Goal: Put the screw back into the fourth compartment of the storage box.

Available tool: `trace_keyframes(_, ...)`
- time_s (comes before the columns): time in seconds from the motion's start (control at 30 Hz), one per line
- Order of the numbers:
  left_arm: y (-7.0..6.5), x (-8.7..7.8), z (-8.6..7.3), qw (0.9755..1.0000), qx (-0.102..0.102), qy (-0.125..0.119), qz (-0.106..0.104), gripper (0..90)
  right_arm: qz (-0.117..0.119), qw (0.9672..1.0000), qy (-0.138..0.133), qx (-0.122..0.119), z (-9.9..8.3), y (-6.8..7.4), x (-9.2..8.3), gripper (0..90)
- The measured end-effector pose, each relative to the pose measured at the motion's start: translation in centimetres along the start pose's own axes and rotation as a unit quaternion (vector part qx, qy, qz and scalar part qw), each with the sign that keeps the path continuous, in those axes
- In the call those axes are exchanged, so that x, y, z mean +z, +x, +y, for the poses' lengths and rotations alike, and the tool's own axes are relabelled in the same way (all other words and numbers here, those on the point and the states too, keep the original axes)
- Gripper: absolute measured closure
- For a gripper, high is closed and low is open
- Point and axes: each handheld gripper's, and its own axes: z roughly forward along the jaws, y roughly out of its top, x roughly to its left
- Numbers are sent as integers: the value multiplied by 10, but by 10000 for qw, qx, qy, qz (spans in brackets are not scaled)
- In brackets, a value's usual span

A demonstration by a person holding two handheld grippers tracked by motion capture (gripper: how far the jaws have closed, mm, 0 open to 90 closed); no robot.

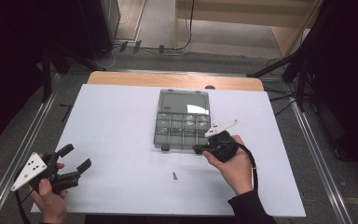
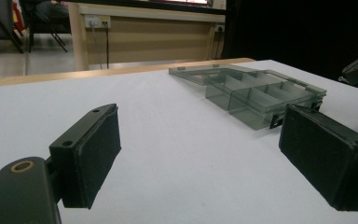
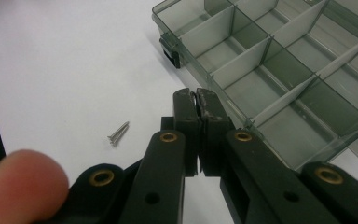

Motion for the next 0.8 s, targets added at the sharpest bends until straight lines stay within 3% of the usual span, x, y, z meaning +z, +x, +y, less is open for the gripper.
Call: trace_keyframes(0.8,-1,0,0,10000,3,-12,-37,127,-128,9996,-113,213,10,-19,-6,900)
